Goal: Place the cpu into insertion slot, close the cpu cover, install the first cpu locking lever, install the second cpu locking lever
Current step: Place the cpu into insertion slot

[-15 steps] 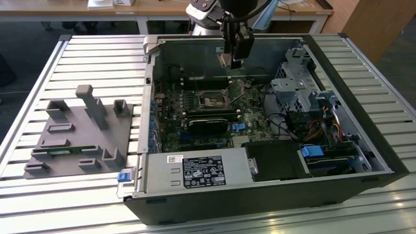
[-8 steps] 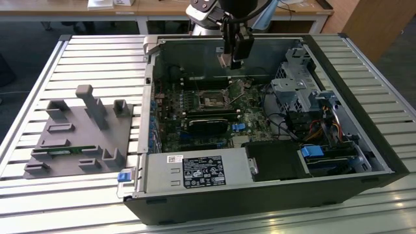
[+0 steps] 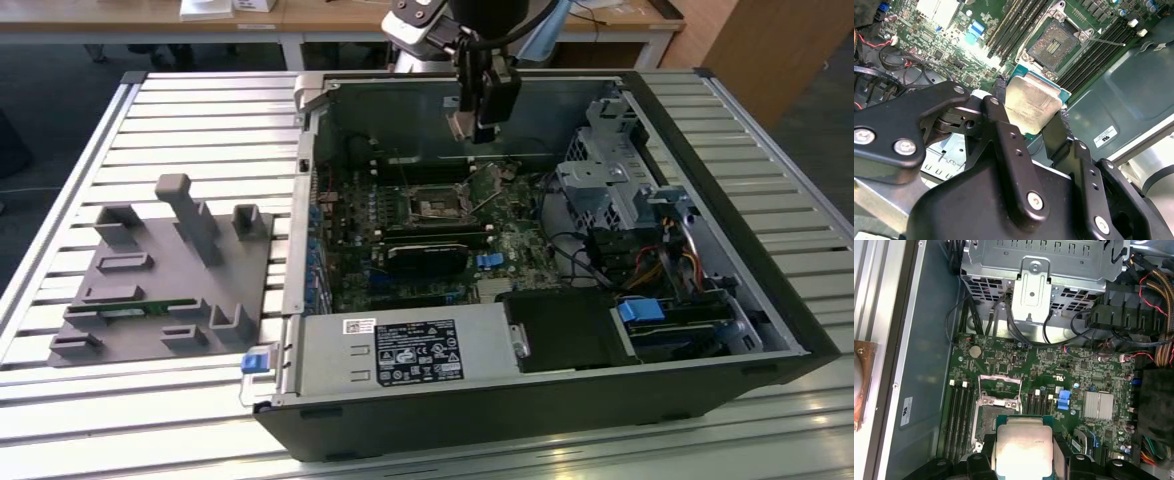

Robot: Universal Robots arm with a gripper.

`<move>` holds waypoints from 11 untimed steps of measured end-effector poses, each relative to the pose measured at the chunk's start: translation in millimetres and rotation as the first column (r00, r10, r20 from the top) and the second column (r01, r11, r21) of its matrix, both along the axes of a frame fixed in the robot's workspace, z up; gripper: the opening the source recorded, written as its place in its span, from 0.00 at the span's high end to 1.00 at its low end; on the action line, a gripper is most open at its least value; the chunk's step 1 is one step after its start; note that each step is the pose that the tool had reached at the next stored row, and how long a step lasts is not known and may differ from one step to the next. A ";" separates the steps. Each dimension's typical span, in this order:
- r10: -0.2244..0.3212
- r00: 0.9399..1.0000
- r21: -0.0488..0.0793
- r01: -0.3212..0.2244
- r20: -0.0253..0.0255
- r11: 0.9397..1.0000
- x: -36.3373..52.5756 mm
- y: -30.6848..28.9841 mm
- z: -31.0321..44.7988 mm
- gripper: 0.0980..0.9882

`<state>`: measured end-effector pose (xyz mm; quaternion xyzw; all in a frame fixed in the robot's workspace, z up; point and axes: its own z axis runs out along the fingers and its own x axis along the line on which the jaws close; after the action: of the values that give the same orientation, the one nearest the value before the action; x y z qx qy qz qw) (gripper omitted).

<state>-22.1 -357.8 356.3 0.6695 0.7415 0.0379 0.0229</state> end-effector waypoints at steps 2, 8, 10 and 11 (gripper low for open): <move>0.000 1.000 0.000 0.000 0.000 1.000 0.0 0.0 -0.4 0.51; 0.000 1.000 0.000 0.000 0.000 1.000 0.0 0.0 -1.5 0.51; 0.000 1.000 0.000 0.000 0.000 1.000 0.0 0.0 -2.0 0.51; 0.000 1.000 0.000 0.000 0.000 1.000 0.0 0.0 -3.1 0.51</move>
<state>-22.1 -357.8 353.1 0.6695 0.7415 0.0379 0.0229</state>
